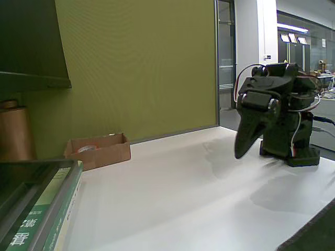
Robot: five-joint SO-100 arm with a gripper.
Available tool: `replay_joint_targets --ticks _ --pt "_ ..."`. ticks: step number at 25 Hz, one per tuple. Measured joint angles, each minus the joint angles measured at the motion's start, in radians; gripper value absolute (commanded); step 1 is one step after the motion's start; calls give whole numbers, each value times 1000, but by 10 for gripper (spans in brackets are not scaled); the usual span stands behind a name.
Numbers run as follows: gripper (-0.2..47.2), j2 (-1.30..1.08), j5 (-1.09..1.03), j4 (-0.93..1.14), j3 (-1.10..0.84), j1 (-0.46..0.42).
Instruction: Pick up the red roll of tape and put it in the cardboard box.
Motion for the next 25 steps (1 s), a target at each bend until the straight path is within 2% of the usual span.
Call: replay_joint_targets --ticks 4,10,17,25 --pt "1 75 8 32 44 -3" --pt "1 152 38 52 152 -54" --pt "1 156 118 66 164 -89" --pt "1 156 150 66 164 -69"
